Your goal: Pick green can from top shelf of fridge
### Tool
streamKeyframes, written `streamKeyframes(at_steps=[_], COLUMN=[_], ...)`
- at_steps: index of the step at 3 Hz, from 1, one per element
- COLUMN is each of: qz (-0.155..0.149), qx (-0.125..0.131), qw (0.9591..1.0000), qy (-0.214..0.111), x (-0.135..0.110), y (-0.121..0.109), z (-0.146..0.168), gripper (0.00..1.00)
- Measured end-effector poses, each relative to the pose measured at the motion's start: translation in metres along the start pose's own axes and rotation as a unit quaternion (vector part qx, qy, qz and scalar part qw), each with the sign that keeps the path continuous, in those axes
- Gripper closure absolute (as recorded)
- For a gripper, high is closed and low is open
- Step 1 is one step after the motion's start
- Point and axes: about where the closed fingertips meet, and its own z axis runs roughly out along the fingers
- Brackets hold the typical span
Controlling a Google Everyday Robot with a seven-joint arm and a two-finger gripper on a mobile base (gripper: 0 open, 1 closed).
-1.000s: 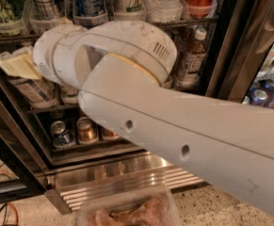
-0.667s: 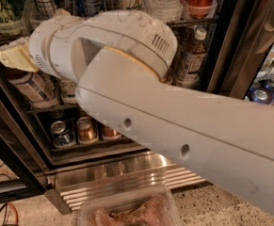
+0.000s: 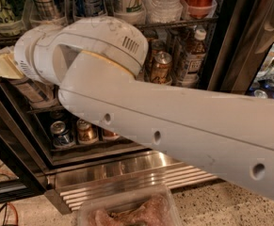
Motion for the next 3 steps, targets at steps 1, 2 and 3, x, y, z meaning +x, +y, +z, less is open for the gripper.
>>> streamKeyframes(at_steps=[1,2,3], qz=[0.007,0.009,-0.007], qx=[-0.028,-0.039,-0.03], qw=[0.9996,0.9992,0.9995], qy=[0.003,0.003,-0.007], x=[0.006,0.007,-0.006], y=[0.018,0.025,0.017], z=[0.024,0.037,0.037], gripper=[0.18,0.19,0.24])
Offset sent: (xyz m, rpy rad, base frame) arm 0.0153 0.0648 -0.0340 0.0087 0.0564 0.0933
